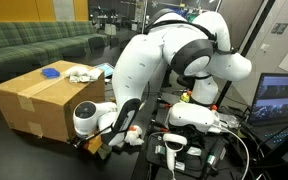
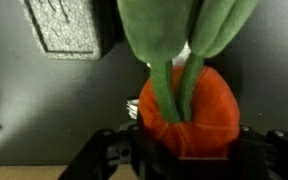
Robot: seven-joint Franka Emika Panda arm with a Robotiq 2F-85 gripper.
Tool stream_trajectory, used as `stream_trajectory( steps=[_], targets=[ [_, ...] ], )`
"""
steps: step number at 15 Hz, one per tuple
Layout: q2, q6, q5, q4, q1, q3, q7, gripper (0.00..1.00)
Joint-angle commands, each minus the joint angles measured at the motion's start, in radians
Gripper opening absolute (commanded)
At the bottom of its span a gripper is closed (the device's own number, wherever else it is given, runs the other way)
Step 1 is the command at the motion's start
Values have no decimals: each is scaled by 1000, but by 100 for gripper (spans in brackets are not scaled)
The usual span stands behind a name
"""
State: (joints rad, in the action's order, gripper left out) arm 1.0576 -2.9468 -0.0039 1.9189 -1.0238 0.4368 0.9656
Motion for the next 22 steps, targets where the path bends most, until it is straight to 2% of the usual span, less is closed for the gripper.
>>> stream_trajectory(
  steps=[1,4,6,11,16,19,22],
  targets=[
    [-6,44,-5,-6,-40,36,-11,34],
    [-44,87,-20,16,-58,43,-22,14],
    [-88,131,-41,37,-61,34,-43,9],
    [-271,325,-114,119,-52,-24,-137,12],
    [-493,553,-264,197,-73,-32,-74,12],
    [-594,632,-362,208,-32,-66,-21,11],
    [-678,688,-455,196,35,-108,20,11]
  ],
)
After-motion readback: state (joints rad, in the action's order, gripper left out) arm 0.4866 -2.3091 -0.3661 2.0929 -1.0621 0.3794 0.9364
